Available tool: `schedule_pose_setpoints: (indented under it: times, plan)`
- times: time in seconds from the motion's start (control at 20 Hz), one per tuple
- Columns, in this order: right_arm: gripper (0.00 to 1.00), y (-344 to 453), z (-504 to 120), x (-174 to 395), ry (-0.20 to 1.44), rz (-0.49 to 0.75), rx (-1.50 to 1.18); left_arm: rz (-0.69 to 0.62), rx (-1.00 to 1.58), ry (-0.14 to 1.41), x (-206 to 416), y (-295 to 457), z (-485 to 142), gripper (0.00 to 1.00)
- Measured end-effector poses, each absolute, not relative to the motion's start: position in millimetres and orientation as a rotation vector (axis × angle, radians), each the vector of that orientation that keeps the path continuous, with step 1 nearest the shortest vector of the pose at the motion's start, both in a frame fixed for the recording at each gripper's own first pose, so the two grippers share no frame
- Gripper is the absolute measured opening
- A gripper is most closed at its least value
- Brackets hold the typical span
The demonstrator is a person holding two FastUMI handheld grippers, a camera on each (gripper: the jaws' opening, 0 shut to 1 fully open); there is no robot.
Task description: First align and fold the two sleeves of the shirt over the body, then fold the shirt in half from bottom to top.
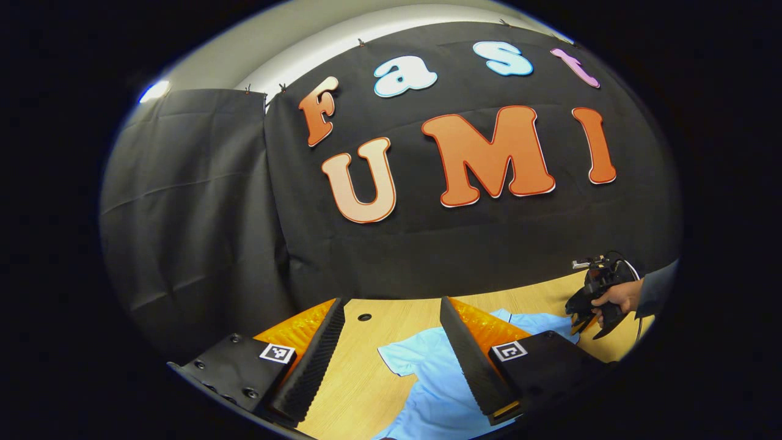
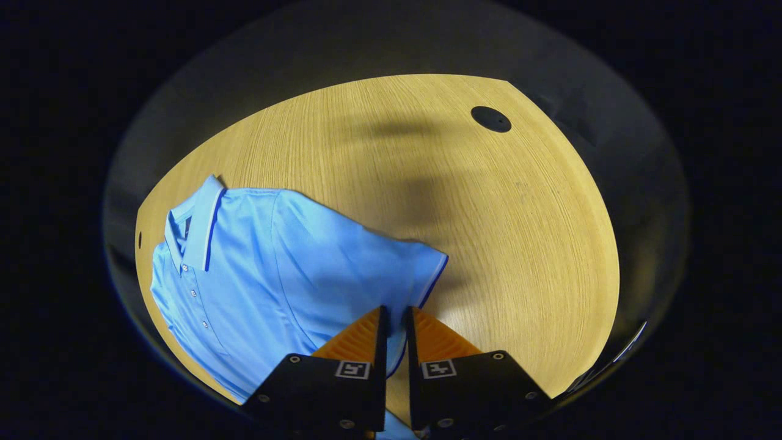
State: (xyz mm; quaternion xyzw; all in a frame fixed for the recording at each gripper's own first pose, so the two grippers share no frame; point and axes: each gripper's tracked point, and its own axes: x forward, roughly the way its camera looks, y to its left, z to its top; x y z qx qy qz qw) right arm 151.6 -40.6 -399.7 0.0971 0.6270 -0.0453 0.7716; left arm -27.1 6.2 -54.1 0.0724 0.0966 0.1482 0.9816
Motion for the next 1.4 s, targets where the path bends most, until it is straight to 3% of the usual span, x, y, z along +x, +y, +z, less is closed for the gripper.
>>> schedule_pose_setpoints:
  times: [0.15,0.5,0.95,1.05,1.1,1.15,1.2,1.25,1.4]
  plan:
    - [0.07,-6.9,-384.1,152.5,1.372,0.007,0.394,0.294,0.156,0.189,-31.1,3.5,-51.9,1.00]
    - [0.06,41.6,-341.5,163.2,1.266,0.204,0.492,0.286,0.165,0.217,-39.4,0.0,-58.5,1.00]
    - [0.08,100.5,-316.5,156.4,1.255,0.324,0.602,0.228,0.191,0.258,-36.1,2.0,-75.0,1.00]
    - [0.15,110.2,-307.1,147.3,1.273,0.355,0.636,0.217,0.169,0.282,-27.8,8.7,-87.2,1.00]
    - [0.29,112.7,-303.0,144.0,1.262,0.364,0.642,0.203,0.156,0.289,-22.3,10.4,-91.7,1.00]
    - [0.28,111.5,-300.5,142.3,1.244,0.366,0.631,0.191,0.143,0.297,-17.1,15.1,-97.4,0.99]
    - [0.51,109.9,-298.4,138.5,1.229,0.365,0.610,0.177,0.129,0.306,-10.8,18.8,-102.2,1.00]
    - [0.45,106.2,-296.4,135.5,1.216,0.361,0.588,0.160,0.111,0.316,-4.9,22.9,-108.8,1.00]
    - [0.74,93.6,-288.8,123.6,1.178,0.312,0.555,0.091,0.017,0.389,16.5,33.3,-139.5,1.00]
